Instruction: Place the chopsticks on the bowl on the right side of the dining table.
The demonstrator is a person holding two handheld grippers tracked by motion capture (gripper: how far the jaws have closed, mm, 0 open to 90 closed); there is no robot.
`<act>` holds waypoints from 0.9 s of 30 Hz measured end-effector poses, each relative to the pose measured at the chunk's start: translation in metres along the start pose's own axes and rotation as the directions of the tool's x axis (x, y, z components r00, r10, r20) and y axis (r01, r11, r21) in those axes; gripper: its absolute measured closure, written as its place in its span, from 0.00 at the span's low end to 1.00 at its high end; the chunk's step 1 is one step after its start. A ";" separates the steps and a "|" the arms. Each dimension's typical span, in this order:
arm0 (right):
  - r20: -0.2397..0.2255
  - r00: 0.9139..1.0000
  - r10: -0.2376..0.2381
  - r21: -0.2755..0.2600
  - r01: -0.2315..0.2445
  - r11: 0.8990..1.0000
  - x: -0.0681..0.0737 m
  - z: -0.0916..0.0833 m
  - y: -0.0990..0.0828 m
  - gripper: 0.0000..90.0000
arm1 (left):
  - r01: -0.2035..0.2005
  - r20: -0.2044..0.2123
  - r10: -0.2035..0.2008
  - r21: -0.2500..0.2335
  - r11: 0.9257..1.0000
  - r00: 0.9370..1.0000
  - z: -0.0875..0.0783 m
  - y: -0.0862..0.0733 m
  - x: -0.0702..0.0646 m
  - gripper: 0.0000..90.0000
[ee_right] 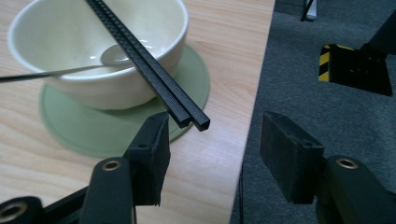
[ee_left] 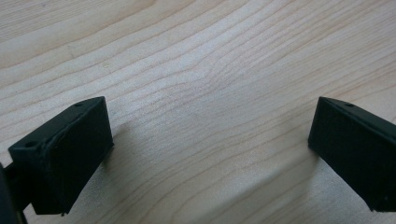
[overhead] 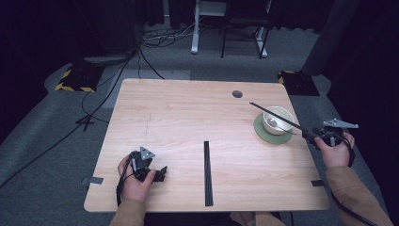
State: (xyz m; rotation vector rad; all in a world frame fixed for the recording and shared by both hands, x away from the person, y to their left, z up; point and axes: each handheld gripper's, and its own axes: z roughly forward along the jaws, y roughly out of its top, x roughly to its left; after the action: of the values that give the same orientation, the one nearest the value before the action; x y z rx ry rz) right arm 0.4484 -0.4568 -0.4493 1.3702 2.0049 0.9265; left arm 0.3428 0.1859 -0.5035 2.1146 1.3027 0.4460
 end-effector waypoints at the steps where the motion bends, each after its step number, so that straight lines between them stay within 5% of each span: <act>1: 0.003 1.000 0.002 -0.002 -0.002 1.000 -0.002 0.002 0.001 0.49 | 0.002 0.003 -0.002 0.002 1.000 1.000 0.000 0.000 0.000 0.00; 27: 0.093 0.990 0.107 -0.033 -0.105 0.994 -0.041 0.034 0.020 0.49 | 0.002 0.002 -0.002 0.001 1.000 1.000 0.000 0.000 0.000 0.00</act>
State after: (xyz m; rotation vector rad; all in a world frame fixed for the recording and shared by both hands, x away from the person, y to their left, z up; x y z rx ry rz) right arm 0.4990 -0.4823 -0.4524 1.4890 1.8574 0.9147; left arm 0.3429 0.1858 -0.5035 2.1141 1.3040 0.4425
